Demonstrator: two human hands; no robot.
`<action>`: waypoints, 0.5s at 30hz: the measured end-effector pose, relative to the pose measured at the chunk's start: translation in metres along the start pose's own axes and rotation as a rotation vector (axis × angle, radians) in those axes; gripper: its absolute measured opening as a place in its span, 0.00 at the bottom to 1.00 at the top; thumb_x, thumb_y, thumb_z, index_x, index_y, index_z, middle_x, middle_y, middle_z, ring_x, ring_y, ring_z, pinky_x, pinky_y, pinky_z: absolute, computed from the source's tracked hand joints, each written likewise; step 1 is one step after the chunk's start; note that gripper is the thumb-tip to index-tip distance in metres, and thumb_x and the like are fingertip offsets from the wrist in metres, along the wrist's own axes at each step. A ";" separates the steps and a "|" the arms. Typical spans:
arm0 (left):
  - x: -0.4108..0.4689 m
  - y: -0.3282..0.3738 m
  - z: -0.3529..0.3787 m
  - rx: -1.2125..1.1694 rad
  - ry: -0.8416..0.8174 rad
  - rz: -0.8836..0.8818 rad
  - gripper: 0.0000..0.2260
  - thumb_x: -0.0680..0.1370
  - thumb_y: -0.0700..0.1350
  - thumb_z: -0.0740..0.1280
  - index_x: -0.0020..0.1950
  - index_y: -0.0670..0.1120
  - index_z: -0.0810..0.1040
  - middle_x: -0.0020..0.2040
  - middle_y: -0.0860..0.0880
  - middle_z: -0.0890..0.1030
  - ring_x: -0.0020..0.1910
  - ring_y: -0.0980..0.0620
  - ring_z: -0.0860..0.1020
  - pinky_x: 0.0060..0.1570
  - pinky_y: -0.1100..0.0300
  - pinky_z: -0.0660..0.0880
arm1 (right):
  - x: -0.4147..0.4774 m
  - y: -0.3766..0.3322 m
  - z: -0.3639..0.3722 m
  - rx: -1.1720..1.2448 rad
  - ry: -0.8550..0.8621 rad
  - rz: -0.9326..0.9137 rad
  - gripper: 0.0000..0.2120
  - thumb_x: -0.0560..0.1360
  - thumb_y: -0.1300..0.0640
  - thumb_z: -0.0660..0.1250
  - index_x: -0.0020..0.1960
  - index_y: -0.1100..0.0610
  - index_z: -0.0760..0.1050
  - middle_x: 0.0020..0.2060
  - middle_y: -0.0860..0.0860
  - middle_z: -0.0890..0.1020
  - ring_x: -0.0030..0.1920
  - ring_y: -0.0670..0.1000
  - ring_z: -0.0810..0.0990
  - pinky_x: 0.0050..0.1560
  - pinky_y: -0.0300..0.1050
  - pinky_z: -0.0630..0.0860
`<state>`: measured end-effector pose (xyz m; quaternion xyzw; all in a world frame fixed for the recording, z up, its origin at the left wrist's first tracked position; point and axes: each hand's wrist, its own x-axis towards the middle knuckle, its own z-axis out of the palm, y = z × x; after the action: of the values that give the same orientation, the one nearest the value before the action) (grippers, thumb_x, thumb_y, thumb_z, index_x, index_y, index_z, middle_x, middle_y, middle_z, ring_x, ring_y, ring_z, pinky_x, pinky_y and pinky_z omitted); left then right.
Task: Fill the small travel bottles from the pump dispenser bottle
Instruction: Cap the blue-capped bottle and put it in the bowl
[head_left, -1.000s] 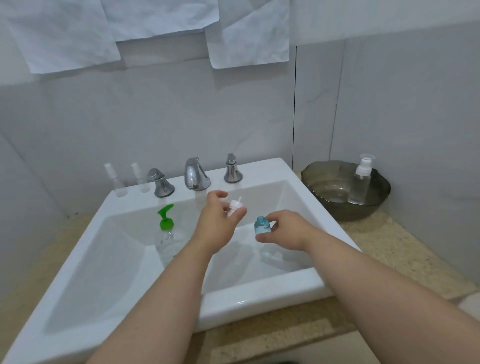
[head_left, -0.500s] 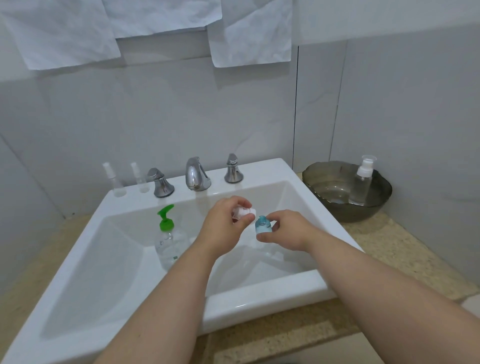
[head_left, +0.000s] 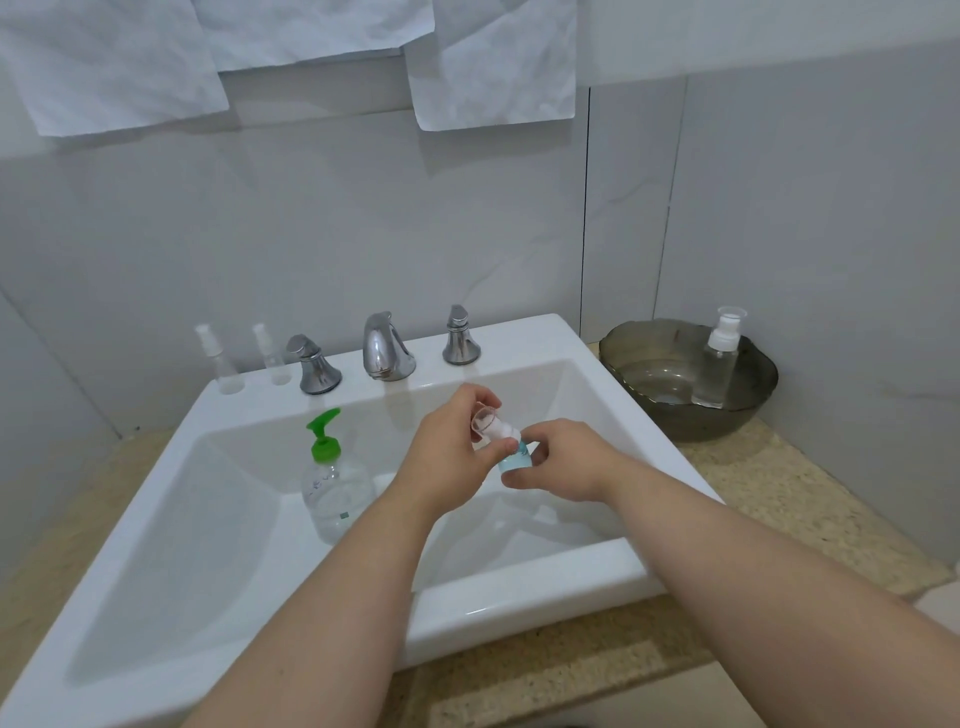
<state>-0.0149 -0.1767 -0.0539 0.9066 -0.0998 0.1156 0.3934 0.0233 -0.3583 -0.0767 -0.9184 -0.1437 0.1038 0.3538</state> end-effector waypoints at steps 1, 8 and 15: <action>0.000 0.000 0.001 0.016 -0.005 0.012 0.16 0.75 0.48 0.78 0.56 0.56 0.74 0.47 0.58 0.78 0.42 0.64 0.75 0.42 0.74 0.69 | -0.001 -0.001 0.000 0.005 -0.007 -0.013 0.12 0.72 0.45 0.77 0.40 0.43 0.74 0.35 0.43 0.75 0.36 0.44 0.74 0.36 0.39 0.67; 0.004 -0.004 0.003 0.062 0.004 -0.024 0.15 0.76 0.57 0.75 0.58 0.53 0.82 0.47 0.55 0.78 0.36 0.61 0.73 0.39 0.68 0.67 | -0.005 -0.004 0.002 0.032 -0.014 -0.068 0.12 0.72 0.46 0.78 0.53 0.43 0.80 0.39 0.44 0.77 0.39 0.43 0.76 0.39 0.38 0.71; 0.003 0.000 0.000 -0.060 -0.029 -0.116 0.14 0.77 0.42 0.71 0.59 0.55 0.77 0.49 0.53 0.81 0.38 0.58 0.78 0.34 0.71 0.71 | -0.004 -0.005 0.001 0.060 -0.005 -0.054 0.12 0.72 0.44 0.77 0.51 0.46 0.80 0.34 0.43 0.74 0.33 0.43 0.73 0.35 0.36 0.66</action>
<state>-0.0124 -0.1769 -0.0536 0.9002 -0.0563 0.0762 0.4250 0.0180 -0.3554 -0.0734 -0.9029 -0.1663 0.1009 0.3834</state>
